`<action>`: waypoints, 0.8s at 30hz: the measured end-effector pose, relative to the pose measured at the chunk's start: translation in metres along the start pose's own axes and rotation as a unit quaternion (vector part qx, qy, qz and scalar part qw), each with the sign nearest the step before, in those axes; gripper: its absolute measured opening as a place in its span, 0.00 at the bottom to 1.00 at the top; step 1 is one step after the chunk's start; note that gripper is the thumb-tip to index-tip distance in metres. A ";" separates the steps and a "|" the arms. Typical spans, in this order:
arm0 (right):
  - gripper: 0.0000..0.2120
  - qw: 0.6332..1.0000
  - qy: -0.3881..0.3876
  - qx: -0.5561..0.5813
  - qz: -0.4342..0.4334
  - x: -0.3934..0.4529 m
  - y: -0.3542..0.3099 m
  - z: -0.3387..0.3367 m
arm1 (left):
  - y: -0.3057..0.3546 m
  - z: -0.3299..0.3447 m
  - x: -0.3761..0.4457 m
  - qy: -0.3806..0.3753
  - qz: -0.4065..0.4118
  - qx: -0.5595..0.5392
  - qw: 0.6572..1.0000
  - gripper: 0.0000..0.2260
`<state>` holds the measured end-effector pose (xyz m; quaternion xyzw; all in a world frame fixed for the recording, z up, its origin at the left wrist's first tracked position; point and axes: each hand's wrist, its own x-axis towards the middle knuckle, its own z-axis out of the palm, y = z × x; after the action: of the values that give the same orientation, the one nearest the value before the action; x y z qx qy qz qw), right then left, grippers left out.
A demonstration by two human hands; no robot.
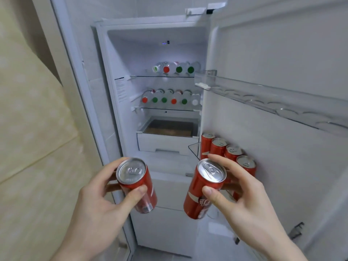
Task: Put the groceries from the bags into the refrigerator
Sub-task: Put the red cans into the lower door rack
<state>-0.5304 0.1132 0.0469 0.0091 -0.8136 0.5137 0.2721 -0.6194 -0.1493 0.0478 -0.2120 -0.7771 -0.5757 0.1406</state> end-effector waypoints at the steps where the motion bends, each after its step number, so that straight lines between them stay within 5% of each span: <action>1: 0.27 1.000 0.011 0.006 0.004 0.004 0.002 -0.006 | 0.001 0.008 0.008 -0.009 0.007 -0.005 1.000 0.28; 16: 0.27 0.958 0.264 -0.089 0.075 -0.001 -0.001 -0.056 | 0.013 0.104 0.112 -0.199 0.111 -0.101 0.968 0.23; 24: 0.25 0.925 0.295 -0.187 0.149 -0.007 0.010 -0.055 | 0.013 0.131 0.134 -0.257 0.137 -0.142 0.946 0.22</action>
<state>-0.5039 0.1625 0.0530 -0.3153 -0.7697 0.3665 0.4170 -0.7266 0.0018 0.0815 -0.4752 -0.6603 -0.5813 -0.0178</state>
